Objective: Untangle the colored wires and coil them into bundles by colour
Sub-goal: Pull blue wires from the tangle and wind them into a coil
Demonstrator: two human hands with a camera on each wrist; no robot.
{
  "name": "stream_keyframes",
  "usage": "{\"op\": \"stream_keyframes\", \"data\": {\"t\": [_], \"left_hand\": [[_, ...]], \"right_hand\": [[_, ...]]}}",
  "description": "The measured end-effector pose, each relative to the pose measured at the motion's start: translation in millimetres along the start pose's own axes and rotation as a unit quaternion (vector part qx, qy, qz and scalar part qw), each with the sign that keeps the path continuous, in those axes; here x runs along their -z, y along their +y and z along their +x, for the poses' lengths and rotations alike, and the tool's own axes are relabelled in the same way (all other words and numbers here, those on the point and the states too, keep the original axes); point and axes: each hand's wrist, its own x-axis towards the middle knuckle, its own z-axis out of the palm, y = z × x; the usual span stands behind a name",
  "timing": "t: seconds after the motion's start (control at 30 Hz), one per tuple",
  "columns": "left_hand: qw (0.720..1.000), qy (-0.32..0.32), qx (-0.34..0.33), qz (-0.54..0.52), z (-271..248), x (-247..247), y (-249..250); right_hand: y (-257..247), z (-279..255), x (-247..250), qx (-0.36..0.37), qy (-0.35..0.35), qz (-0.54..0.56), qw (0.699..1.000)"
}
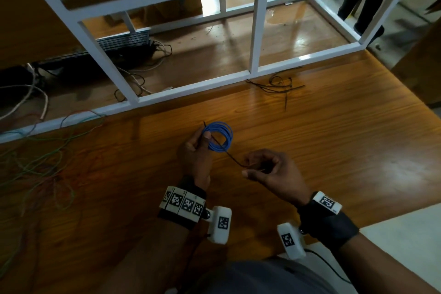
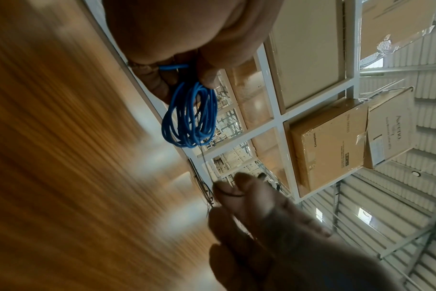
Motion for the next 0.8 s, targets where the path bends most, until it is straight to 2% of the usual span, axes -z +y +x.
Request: {"op": "stream_keyframes", "data": {"t": [0.13,0.3,0.43,0.6,0.8], "left_hand": [[1.0,0.002,-0.01,0.011,-1.4,4.9,-0.8],[0.996,-0.011,-0.063,0.07,-11.7,9.0,-6.5],[0.971,-0.071,-0.146,0.173,-26.1,19.3,-7.9],[0.93,-0.12,-0.241,0.25,-36.5,23.0,-7.6],[0.904,-0.146,-0.277,0.292,-41.7,26.3,-3.2]], "right_hand": [[2.6,-3.6,-5.7,0.001,0.06,-0.025,0.998],[-3.3,-6.3,-10.2,0.062,0.095,-0.088,0.99],[-9.9,-3.4,-13.0,0.102,0.124,-0.136,0.978],[-35.5,3.4,-16.7,0.162,0.11,-0.172,0.965],[-41.1,12.6,-22.7,0.204,0.106,-0.19,0.954]]}}
